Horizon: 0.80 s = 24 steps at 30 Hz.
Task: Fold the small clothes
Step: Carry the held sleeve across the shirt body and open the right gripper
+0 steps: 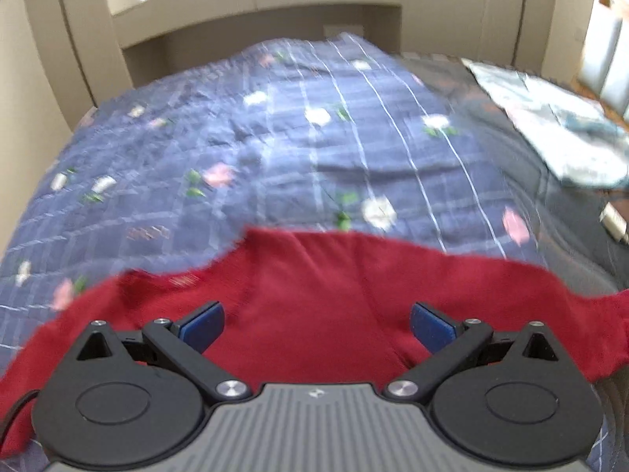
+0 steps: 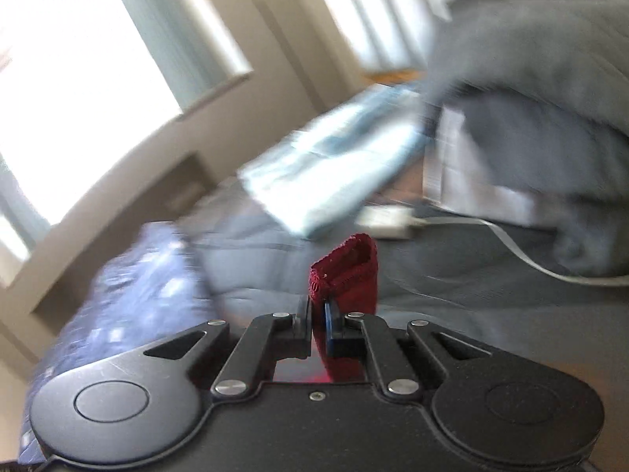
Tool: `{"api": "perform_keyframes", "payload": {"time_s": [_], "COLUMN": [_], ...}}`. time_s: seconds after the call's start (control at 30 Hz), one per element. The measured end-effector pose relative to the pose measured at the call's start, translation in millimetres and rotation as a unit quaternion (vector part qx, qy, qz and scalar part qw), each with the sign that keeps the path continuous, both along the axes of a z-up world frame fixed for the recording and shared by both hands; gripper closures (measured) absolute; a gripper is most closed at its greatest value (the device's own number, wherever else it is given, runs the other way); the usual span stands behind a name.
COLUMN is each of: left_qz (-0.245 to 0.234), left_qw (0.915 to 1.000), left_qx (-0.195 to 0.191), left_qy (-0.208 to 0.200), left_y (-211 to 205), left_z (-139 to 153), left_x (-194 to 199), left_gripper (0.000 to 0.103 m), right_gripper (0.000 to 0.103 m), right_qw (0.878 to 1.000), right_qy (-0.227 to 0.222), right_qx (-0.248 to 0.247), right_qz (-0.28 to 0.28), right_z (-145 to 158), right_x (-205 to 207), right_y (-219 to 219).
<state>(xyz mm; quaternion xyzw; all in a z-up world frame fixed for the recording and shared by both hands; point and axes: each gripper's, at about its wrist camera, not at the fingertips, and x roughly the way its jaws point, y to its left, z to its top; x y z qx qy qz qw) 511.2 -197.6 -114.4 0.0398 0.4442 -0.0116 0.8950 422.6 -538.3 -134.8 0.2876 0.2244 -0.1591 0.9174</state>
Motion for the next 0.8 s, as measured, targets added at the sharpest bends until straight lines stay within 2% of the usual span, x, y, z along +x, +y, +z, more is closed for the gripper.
{"api": "perform_keyframes", "payload": {"time_s": [0.17,0.23,0.37,0.57,0.8], "left_qz": [0.015,0.027,0.057,0.104,0.148], "left_qw": [0.9979,0.9950,0.9887,0.9822,0.9777], "left_qx": [-0.060,-0.094,-0.135,-0.151,-0.145], "left_qy": [-0.019,-0.022,-0.030,-0.041,-0.033], "left_y": [51.2,77.6,130.8,207.7,283.1], "left_z": [41.1,52.3,62.6,64.5,47.0], "left_x": [-5.1,-7.7,-17.1,-32.7,-42.7], "left_gripper": [0.000,0.000,0.000,0.000,0.000], "right_gripper": [0.097,0.097,0.097,0.097,0.097], "right_qw": [0.993,0.987,0.971,0.944,0.915], "right_qy": [-0.049,-0.065,-0.082,-0.071,-0.011], "right_qx": [-0.015,-0.012,-0.001,-0.003,0.000], "right_qz": [0.105,0.145,0.223,0.322,0.403], "right_z": [39.1,49.0,58.9,47.9,0.8], "right_x": [31.6,44.3,62.9,72.5,60.6], "right_y": [76.8,111.0,184.6,288.2,384.7]}}
